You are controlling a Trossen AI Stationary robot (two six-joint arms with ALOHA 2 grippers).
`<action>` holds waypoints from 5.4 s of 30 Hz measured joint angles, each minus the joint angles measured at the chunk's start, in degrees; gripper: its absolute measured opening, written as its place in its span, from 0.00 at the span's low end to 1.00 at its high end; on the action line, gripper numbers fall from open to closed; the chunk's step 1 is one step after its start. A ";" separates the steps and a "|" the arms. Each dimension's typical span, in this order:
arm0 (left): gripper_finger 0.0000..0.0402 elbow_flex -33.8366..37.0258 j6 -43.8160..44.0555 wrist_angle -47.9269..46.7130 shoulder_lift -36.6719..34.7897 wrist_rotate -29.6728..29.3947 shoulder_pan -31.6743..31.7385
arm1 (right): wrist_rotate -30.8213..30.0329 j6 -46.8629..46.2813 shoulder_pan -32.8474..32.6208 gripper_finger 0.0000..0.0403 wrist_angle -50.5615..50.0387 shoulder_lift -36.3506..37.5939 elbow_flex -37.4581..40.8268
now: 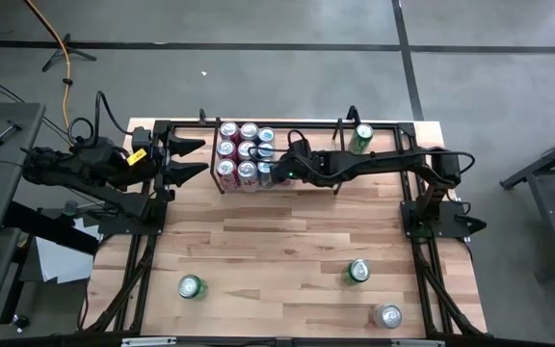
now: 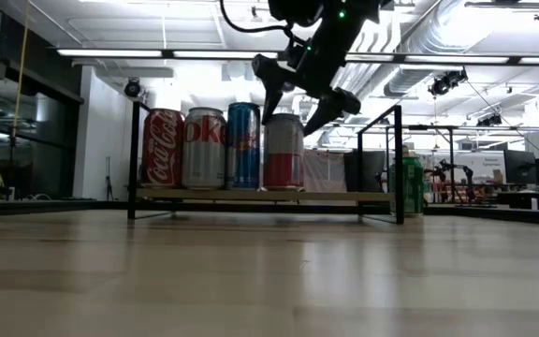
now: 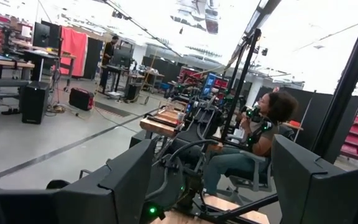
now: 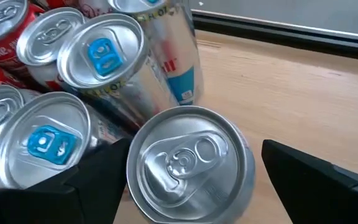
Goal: Place canned beverage on shelf
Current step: Put the left pink soda can on the shelf
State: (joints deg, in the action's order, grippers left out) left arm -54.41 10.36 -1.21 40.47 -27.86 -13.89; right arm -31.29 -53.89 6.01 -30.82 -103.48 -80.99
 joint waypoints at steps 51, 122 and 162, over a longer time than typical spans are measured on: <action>0.58 0.00 3.03 2.86 0.02 0.02 0.00 | 54.88 69.45 16.73 0.68 1.92 2.54 0.35; 0.58 0.00 2.99 2.78 0.01 0.28 -0.04 | 48.44 72.00 13.41 0.77 0.96 2.49 0.31; 0.58 0.00 2.97 2.82 0.02 1.75 -0.04 | 47.84 72.62 13.47 0.98 0.64 2.51 0.20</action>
State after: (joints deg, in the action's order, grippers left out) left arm -54.41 13.32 1.61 40.49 -26.11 -13.93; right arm 16.56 18.73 19.49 -30.18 -100.97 -80.79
